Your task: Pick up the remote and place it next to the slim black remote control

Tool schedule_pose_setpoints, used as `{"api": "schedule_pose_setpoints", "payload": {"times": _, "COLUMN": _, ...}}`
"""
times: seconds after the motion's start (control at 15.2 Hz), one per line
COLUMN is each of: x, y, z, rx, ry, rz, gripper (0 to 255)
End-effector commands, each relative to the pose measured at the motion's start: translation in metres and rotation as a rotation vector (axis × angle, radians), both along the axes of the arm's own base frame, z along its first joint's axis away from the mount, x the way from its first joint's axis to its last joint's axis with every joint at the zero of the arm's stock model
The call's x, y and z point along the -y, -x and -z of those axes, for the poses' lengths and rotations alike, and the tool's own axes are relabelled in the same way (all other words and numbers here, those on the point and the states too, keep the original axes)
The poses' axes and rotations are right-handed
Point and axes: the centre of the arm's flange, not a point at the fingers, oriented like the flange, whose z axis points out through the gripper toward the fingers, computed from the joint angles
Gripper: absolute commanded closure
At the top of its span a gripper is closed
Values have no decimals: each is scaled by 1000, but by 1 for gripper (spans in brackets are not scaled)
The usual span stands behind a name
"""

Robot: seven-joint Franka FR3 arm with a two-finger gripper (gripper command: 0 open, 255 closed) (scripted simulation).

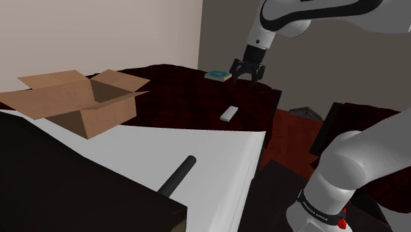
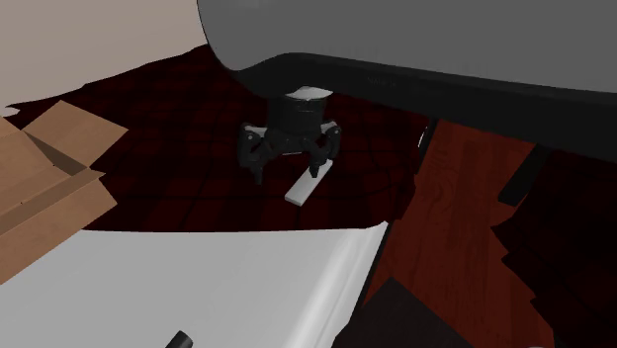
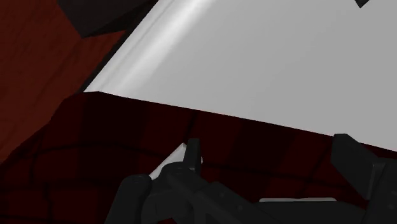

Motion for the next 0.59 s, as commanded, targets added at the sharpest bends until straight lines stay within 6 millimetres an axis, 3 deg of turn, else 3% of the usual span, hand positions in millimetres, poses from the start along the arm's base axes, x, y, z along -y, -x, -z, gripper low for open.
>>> {"api": "schedule_pose_setpoints", "payload": {"times": 0.0, "x": 11, "y": -21, "z": 16, "rx": -11, "ry": 3, "rz": 53, "gripper": 0}}
{"api": "schedule_pose_setpoints", "payload": {"times": 0.53, "x": 59, "y": -89, "z": 80, "rx": -58, "ry": 14, "rz": 257, "gripper": 0}}
